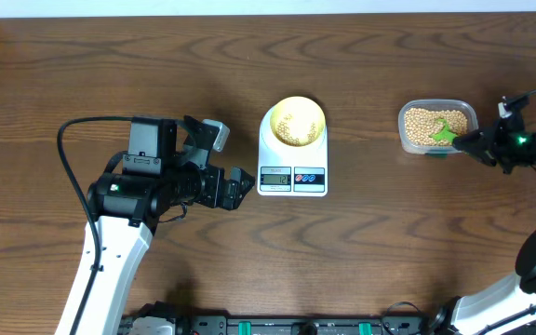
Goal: Scoop item into bowl and weigh 50g on scale
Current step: 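Dip the green scoop into the soybeans again with the right gripper, then lift the filled scoop out of the tub with the right gripper, then carry the scoop over the yellow bowl with the right gripper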
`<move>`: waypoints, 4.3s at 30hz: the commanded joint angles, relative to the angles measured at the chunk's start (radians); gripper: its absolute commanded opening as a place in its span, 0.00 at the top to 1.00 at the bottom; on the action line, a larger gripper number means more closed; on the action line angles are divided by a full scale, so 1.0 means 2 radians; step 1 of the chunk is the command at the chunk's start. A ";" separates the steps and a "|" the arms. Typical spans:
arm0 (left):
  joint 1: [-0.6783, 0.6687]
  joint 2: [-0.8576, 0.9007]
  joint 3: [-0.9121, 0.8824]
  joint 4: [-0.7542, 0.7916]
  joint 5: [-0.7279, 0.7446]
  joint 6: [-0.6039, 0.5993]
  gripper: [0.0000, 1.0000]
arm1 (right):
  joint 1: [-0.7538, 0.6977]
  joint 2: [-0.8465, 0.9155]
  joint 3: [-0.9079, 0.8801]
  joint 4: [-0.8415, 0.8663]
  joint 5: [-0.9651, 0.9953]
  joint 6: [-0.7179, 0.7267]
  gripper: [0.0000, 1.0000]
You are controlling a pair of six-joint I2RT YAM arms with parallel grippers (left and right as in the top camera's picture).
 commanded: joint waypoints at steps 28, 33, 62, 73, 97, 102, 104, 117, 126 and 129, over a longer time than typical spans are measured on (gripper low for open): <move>-0.001 0.000 0.001 -0.001 0.008 0.009 0.02 | -0.088 0.005 -0.010 -0.068 -0.170 -0.101 0.99; -0.001 0.000 0.001 -0.001 0.008 0.009 0.02 | -0.097 0.005 -0.010 -0.090 -0.203 -0.128 0.99; -0.001 0.000 0.001 -0.001 0.008 0.009 0.02 | -0.020 0.005 -0.010 -0.143 -0.316 -0.183 0.99; -0.001 0.000 0.001 -0.001 0.008 0.009 0.02 | 0.062 0.005 -0.010 -0.137 -0.382 -0.183 0.99; -0.001 0.000 0.001 -0.001 0.008 0.009 0.02 | 0.175 0.005 -0.010 0.036 -0.364 0.000 0.99; -0.001 0.000 0.001 -0.001 0.008 0.009 0.02 | 0.202 0.005 -0.010 0.128 -0.337 0.104 0.99; -0.001 0.000 0.001 -0.001 0.008 0.009 0.02 | 0.212 0.005 -0.010 0.159 -0.325 0.138 0.99; -0.001 0.000 0.001 -0.001 0.008 0.009 0.02 | 0.274 0.005 -0.010 0.263 -0.215 0.251 0.99; -0.001 0.000 0.001 -0.001 0.008 0.009 0.02 | 0.325 0.005 -0.010 0.276 -0.112 0.242 0.99; -0.001 0.000 0.001 -0.001 0.008 0.009 0.02 | 0.342 0.005 -0.010 0.275 -0.076 0.225 0.99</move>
